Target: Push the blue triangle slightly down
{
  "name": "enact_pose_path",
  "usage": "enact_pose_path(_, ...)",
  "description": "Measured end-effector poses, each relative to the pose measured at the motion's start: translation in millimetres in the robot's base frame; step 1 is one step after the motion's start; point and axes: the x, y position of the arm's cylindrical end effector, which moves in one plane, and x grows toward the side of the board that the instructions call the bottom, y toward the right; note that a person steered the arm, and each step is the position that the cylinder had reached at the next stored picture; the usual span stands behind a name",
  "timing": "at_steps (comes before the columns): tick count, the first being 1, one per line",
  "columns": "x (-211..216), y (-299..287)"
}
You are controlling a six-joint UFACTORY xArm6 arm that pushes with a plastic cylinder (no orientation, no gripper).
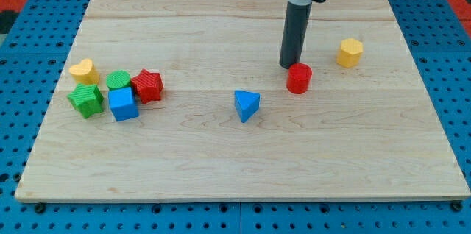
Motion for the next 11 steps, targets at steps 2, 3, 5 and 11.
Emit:
enact_pose_path(2, -24, -51)
enact_pose_path(3, -38, -71)
enact_pose_path(5, -41, -80)
enact_pose_path(11, 13, -83)
